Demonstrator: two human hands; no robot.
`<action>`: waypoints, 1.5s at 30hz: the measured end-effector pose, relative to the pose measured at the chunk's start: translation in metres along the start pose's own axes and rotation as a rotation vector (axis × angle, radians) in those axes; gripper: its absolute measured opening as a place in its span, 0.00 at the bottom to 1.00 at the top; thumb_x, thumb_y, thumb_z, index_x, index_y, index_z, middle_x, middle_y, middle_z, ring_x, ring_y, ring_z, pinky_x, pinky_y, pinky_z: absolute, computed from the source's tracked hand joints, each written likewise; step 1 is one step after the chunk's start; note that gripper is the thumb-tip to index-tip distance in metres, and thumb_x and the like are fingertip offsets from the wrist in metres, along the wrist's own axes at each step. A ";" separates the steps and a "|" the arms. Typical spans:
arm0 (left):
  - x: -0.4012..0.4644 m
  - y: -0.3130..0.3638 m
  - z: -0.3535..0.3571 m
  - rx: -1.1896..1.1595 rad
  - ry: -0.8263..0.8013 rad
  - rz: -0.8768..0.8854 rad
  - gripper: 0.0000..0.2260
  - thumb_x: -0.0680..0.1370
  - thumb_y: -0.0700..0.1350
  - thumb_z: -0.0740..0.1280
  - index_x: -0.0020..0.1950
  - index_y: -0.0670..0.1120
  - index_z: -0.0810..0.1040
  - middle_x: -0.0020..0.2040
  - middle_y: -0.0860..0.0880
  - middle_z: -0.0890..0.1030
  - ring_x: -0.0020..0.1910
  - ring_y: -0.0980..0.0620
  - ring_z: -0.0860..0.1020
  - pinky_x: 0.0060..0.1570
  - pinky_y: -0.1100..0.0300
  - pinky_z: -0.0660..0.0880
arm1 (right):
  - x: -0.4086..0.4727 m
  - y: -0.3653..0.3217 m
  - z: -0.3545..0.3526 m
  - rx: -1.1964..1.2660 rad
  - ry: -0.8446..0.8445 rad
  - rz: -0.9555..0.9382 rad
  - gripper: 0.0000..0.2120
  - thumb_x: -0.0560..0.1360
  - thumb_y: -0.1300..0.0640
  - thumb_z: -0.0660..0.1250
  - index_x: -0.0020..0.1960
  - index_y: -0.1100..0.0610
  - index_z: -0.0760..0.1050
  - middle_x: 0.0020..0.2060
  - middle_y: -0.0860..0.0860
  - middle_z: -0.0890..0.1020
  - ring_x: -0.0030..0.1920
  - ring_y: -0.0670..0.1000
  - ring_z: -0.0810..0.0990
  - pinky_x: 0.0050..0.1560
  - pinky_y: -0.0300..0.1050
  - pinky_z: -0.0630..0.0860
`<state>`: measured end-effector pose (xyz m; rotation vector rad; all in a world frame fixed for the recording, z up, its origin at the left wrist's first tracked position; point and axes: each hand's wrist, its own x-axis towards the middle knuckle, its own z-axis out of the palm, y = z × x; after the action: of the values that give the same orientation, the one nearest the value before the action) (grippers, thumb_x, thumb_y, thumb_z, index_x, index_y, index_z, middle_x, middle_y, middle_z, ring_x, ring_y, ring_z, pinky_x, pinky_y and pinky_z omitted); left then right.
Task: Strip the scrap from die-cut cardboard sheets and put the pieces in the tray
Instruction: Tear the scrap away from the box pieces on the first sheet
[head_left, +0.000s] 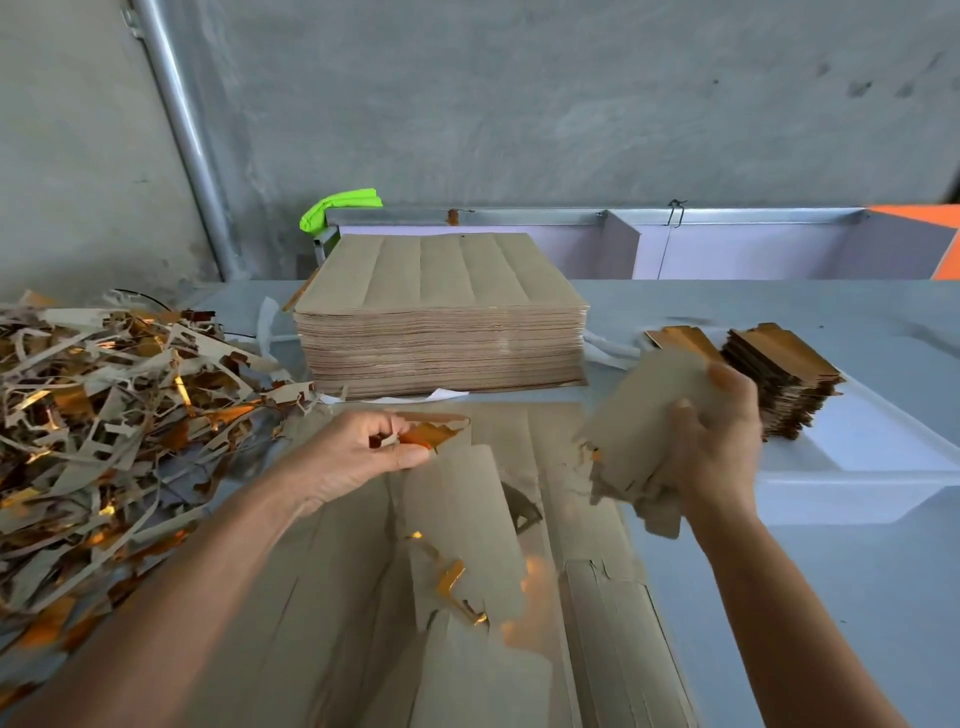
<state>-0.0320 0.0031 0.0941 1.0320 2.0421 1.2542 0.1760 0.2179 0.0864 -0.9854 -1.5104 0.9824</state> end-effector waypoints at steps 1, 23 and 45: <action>0.000 0.001 0.001 0.023 -0.008 0.019 0.04 0.72 0.42 0.72 0.46 0.46 0.82 0.49 0.49 0.83 0.52 0.51 0.78 0.51 0.62 0.72 | -0.003 0.001 0.002 -0.009 -0.057 -0.038 0.22 0.77 0.63 0.60 0.69 0.51 0.65 0.55 0.46 0.70 0.53 0.50 0.71 0.52 0.48 0.71; 0.005 0.019 0.072 0.076 -0.548 0.166 0.09 0.74 0.34 0.69 0.54 0.35 0.79 0.48 0.42 0.80 0.46 0.52 0.78 0.52 0.56 0.74 | -0.028 -0.037 0.064 0.594 -0.077 0.190 0.19 0.77 0.61 0.64 0.63 0.44 0.67 0.54 0.37 0.72 0.60 0.46 0.75 0.64 0.45 0.72; -0.003 0.006 -0.031 0.051 -0.180 0.076 0.09 0.76 0.37 0.67 0.56 0.42 0.78 0.39 0.45 0.73 0.32 0.56 0.71 0.33 0.65 0.71 | 0.019 -0.007 0.023 0.383 0.184 0.069 0.23 0.76 0.65 0.60 0.69 0.51 0.66 0.59 0.45 0.73 0.60 0.47 0.74 0.66 0.44 0.70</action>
<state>-0.0514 -0.0129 0.1132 1.2113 1.9224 1.1079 0.1501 0.2309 0.0963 -0.8293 -1.0906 1.1462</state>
